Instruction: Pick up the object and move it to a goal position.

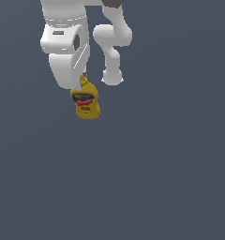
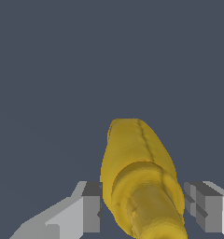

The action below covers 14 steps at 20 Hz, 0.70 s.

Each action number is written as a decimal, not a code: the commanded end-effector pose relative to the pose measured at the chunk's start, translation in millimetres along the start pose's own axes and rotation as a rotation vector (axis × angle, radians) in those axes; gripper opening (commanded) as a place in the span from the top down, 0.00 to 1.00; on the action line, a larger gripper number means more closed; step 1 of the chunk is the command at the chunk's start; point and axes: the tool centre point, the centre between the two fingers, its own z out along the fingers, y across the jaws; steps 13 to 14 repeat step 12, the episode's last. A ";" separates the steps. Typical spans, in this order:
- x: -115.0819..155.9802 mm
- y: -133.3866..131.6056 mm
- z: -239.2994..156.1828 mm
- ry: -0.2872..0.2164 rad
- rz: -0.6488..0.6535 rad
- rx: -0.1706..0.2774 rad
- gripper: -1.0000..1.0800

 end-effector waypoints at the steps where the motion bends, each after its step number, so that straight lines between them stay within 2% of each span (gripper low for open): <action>1: -2.2 -8.0 -19.9 -0.001 0.000 -0.007 1.00; 7: -5.4 -18.1 -40.8 -0.001 0.000 -0.007 1.00; 14: -5.7 -17.5 -42.2 -0.001 0.000 -0.007 1.00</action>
